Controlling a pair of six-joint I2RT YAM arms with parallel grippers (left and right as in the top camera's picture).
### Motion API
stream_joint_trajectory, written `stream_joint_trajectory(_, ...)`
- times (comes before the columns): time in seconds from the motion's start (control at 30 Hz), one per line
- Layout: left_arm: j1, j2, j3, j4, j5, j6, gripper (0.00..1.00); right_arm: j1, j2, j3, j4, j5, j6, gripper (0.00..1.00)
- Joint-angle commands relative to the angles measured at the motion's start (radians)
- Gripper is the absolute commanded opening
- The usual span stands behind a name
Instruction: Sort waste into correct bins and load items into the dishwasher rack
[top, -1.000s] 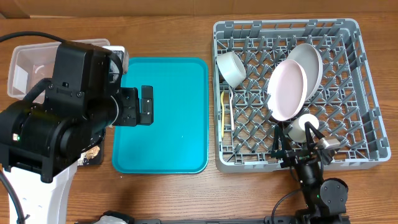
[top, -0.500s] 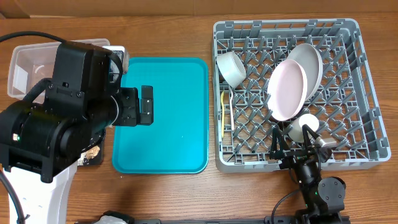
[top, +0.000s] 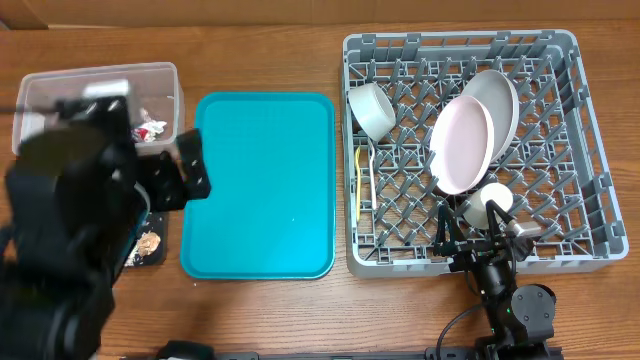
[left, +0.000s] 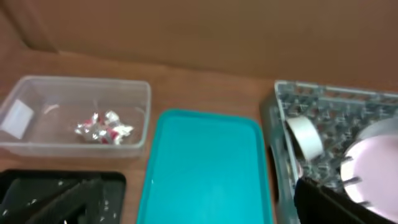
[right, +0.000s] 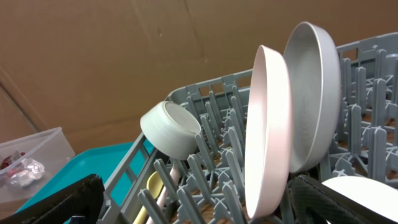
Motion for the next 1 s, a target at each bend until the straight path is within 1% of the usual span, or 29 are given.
stream_joint_trajectory(0.0,0.092,-0.216,-0.347,0.207,0.109,0.141,1.0,-0.008,-0.006,-0.01,0.008,0.006,0.003,1.0)
stream_joint_trajectory(0.03,0.116,-0.302,-0.48,0.288,0.139,0.194,1.0,-0.008,-0.006,-0.01,0.008,0.006,0.003,1.0)
stream_joint_trajectory(0.07,0.126,-0.348,-0.547,0.326,0.146,0.21,1.0,-0.008,-0.006,-0.01,0.008,0.006,0.003,1.0)
stream_joint_trajectory(0.23,0.183,-0.616,-0.888,0.493,0.163,0.224,1.0,-0.008,-0.006,-0.01,0.008,0.006,0.003,1.0)
stream_joint_trajectory(0.37,0.208,-0.822,-1.104,0.592,0.19,0.224,1.0,-0.008,-0.006,-0.01,0.008,0.006,0.003,1.0)
stream_joint_trajectory(0.53,0.208,-1.023,-1.302,0.671,0.19,0.22,1.0,-0.008,-0.006,-0.01,0.008,0.006,0.003,1.0)
stream_joint_trajectory(0.6,0.208,-1.054,-1.357,0.703,0.19,0.22,1.0,-0.008,-0.006,-0.01,0.008,0.006,0.003,1.0)
stream_joint_trajectory(0.87,0.214,-1.054,-1.601,0.941,0.19,0.197,1.0,-0.008,-0.006,-0.01,0.008,0.006,0.003,1.0)
stream_joint_trajectory(0.97,0.214,-1.054,-1.642,1.013,0.189,0.197,1.0,-0.008,-0.006,-0.01,0.008,0.006,0.003,1.0)
